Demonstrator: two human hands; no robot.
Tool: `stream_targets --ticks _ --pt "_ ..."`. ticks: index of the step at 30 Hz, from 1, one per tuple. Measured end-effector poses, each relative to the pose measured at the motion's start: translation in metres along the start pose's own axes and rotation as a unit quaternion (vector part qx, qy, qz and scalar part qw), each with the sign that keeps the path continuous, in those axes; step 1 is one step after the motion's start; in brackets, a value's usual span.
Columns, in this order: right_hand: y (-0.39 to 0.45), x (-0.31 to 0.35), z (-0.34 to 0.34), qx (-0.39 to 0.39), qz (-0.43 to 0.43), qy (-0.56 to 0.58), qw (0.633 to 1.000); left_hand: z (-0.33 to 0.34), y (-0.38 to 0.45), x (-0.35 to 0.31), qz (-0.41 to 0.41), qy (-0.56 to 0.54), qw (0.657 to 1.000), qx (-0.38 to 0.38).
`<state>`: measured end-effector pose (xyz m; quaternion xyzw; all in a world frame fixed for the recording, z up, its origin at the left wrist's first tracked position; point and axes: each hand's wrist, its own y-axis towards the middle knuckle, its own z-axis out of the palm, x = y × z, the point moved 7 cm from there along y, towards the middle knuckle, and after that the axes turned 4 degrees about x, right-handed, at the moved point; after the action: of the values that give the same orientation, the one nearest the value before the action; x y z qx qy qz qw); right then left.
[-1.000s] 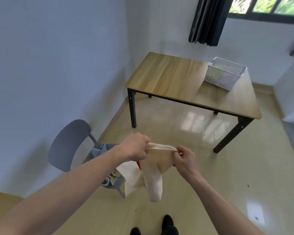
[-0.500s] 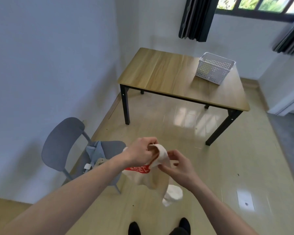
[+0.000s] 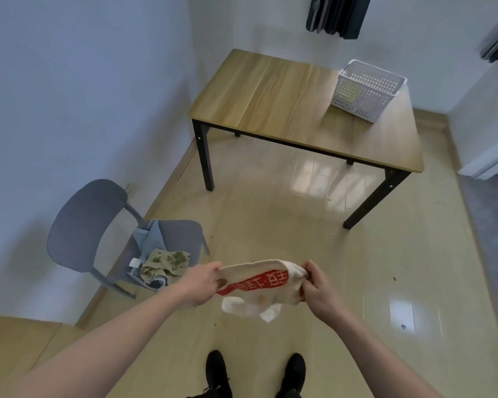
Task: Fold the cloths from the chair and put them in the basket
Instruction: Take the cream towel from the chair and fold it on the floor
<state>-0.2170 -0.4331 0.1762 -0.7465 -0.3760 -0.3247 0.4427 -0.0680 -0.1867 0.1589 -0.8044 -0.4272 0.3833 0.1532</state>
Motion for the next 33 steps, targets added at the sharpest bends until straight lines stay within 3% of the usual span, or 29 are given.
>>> stream_targets --ticks 3,6,12,20,28,33 --pt "-0.001 -0.023 -0.001 0.067 0.002 -0.096 0.993 0.001 0.008 -0.004 -0.015 -0.118 0.989 -0.087" --pt "0.006 -0.049 -0.001 0.103 0.0 -0.154 0.983 0.001 0.018 -0.026 0.01 -0.15 0.985 -0.089" --pt "0.047 -0.069 -0.032 0.01 0.004 -0.168 0.986 -0.009 0.045 -0.045 0.013 -0.095 0.99 -0.104" --pt "0.116 -0.036 -0.104 -0.109 0.018 -0.179 0.978 -0.074 0.099 -0.091 0.03 -0.042 0.987 -0.153" --pt "0.124 0.037 -0.156 -0.197 -0.068 -0.079 0.975 -0.149 0.098 -0.111 0.114 -0.042 0.944 -0.308" --pt "0.097 0.031 -0.151 -0.198 -0.071 -0.07 0.975 -0.134 0.094 -0.097 0.174 -0.03 0.945 -0.277"
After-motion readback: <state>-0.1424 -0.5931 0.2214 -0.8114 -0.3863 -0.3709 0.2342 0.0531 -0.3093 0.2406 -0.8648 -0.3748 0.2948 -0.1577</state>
